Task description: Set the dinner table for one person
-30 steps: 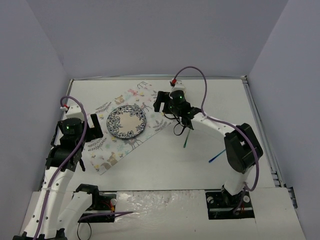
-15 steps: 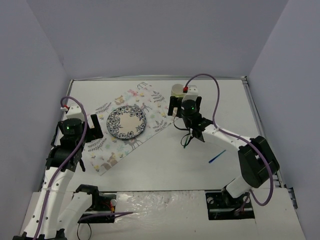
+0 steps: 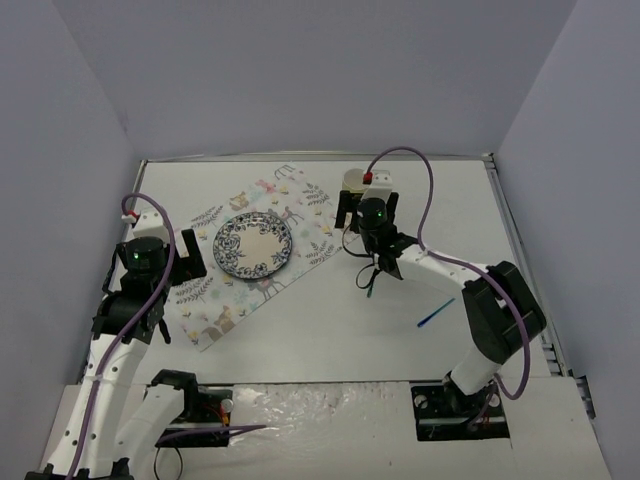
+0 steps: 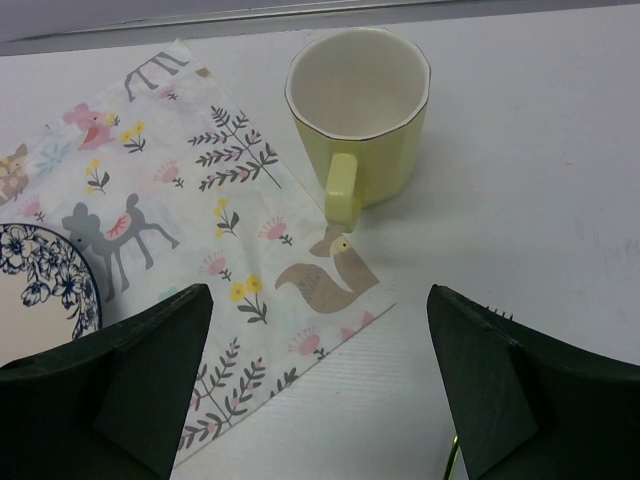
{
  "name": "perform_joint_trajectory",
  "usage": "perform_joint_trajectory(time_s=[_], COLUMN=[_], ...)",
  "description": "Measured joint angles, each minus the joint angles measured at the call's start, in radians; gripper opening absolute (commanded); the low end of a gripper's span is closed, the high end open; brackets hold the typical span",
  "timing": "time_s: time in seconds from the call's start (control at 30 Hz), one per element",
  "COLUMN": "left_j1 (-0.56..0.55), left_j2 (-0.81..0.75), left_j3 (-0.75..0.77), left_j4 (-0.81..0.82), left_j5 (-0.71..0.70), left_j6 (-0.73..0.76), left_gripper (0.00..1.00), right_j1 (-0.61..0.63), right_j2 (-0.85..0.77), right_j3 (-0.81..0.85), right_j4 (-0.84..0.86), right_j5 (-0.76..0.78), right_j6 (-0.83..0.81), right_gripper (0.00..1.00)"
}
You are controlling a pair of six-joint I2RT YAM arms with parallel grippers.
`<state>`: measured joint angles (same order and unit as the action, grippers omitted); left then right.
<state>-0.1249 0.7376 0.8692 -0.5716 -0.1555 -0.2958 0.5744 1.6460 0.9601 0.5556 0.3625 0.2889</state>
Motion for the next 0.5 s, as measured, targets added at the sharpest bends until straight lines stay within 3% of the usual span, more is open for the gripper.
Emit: perform_joint_trajectory(time_s=[0.27,0.5], left_j1=[0.0,0.0], left_j2=[-0.001,-0.002], left_j3=[0.0,0.0], left_j4=[0.0,0.0], left_j5=[0.0,0.0], left_j6=[0.0,0.0], left_gripper=[0.97,0.97], right_j1=[-0.043,-0.114], right_j2=[0.122,0.184], right_j3=[0.045,0.052], right_j4=[0.041,0.09], right_j5=[-0.009,-0.056], right_j6=[0.018,0.023], right_gripper=[0.59,0.53])
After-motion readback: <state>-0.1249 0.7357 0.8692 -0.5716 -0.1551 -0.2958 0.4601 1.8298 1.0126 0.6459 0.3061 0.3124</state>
